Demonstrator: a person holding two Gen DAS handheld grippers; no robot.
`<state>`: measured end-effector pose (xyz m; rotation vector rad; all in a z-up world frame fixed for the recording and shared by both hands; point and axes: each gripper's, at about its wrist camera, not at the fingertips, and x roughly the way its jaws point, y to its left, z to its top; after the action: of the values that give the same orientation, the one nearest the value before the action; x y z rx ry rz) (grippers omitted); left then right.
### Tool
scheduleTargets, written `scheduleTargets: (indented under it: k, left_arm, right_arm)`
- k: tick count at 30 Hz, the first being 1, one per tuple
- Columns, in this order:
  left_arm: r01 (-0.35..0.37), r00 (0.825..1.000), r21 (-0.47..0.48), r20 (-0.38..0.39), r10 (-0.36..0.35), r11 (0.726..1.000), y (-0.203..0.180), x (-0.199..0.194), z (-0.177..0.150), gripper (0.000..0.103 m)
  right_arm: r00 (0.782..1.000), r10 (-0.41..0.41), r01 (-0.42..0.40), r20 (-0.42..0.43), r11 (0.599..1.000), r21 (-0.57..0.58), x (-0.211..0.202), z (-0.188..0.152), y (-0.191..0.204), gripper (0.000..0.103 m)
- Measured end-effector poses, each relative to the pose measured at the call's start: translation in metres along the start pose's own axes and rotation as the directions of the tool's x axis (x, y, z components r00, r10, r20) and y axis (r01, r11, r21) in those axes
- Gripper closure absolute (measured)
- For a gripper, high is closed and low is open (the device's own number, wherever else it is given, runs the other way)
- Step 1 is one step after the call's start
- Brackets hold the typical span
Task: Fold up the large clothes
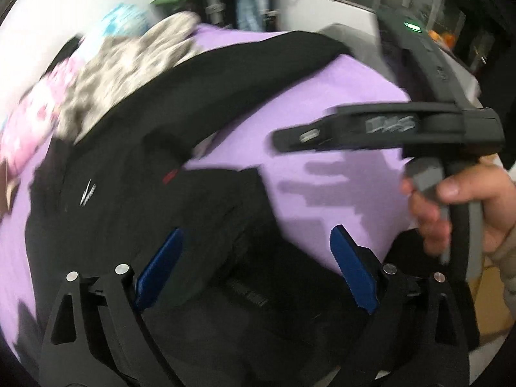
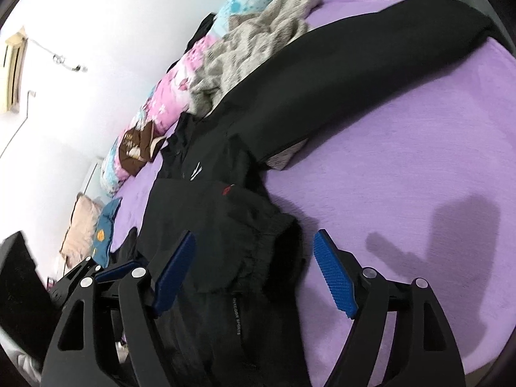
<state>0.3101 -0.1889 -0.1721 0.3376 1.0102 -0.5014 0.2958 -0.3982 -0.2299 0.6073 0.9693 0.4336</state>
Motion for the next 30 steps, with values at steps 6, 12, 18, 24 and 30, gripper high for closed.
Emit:
scheduleTargets:
  k: [6,12,18,24,30]
  left_arm:
    - [-0.107,0.992,-0.329,-0.092,0.081,0.938,0.130,0.009,-0.061,0.014]
    - [-0.140,0.988,-0.678,-0.144,0.055,0.722,0.256,0.015,-0.153,0.014]
    - [-0.022,1.000,-0.818,-0.015,0.017,0.575,0.326,0.023,-0.201,0.014]
    - [0.049,0.999,-0.866,0.051,-0.010,0.498,0.369,0.046,-0.198,0.013]
    - [0.120,0.985,-0.934,0.156,0.080,0.337,0.413,0.041,-0.219,0.018]
  right_arm:
    - [0.999,-0.020,0.015,-0.043,0.993,-0.114,0.036,0.009,0.037,0.027]
    - [0.996,-0.063,0.048,-0.058,0.972,-0.231,0.065,0.014,0.074,0.021]
    - [0.991,-0.101,0.069,-0.083,0.944,-0.322,0.090,0.011,0.098,0.021]
    - [0.976,-0.172,0.111,-0.131,0.919,-0.378,0.122,0.001,0.102,0.020]
    - [0.963,-0.223,0.153,-0.151,0.913,-0.378,0.133,-0.007,0.089,0.020]
